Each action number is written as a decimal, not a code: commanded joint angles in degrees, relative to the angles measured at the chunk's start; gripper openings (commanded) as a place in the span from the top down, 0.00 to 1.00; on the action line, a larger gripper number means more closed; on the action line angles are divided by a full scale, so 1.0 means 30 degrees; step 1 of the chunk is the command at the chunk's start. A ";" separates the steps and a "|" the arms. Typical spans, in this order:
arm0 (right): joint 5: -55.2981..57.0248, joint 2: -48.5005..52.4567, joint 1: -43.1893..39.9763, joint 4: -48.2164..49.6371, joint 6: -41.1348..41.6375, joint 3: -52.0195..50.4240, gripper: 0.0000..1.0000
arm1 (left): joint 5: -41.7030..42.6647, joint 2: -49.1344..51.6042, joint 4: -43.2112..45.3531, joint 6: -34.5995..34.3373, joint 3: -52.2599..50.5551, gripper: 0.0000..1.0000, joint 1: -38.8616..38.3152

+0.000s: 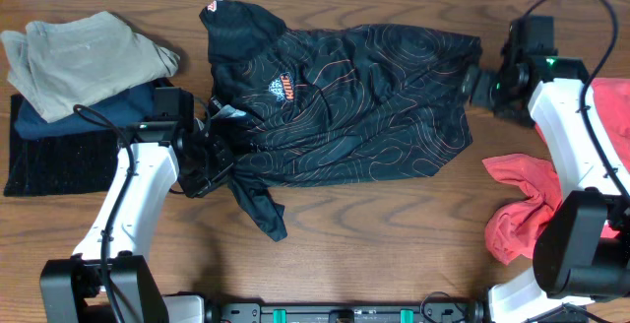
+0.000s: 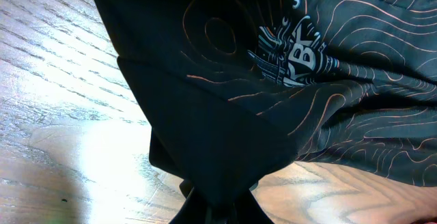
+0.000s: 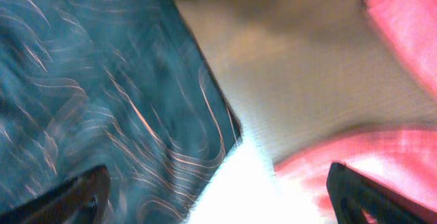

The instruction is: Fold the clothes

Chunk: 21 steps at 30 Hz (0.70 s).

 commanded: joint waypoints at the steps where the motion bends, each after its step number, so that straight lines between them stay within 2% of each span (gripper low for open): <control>1: -0.0656 0.0058 0.0335 -0.1122 -0.0350 -0.1246 0.01 | -0.0306 -0.0080 -0.0051 0.0270 -0.0073 0.94 -0.0044; 3: -0.2055 0.0058 0.0335 -0.1188 -0.0357 -0.2390 0.02 | -0.0306 -0.0080 -0.0029 0.0270 -0.0073 0.94 -0.0044; 6: -0.4000 0.0058 0.0335 -0.0648 -0.0350 -0.4284 0.11 | -0.0306 -0.0080 0.0095 0.0270 -0.0073 0.94 -0.0044; 10: -0.5450 0.0058 0.0357 0.1122 -0.0197 -0.6382 0.34 | -0.0306 -0.0080 0.0102 0.0270 -0.0073 0.94 -0.0044; 11: -0.5421 0.0058 0.0350 0.1566 0.0117 -0.6725 0.37 | -0.0306 -0.0080 0.0102 0.0270 -0.0073 0.94 -0.0044; 19: -0.5421 0.0066 0.0430 0.6725 0.0889 -0.8429 0.37 | -0.0299 -0.0080 0.0102 0.0270 -0.0073 0.94 -0.0044; 21: -0.5413 0.0058 0.0597 0.7541 0.1151 -0.8786 0.43 | -0.0299 -0.0080 0.0102 0.0270 -0.0073 0.94 -0.0044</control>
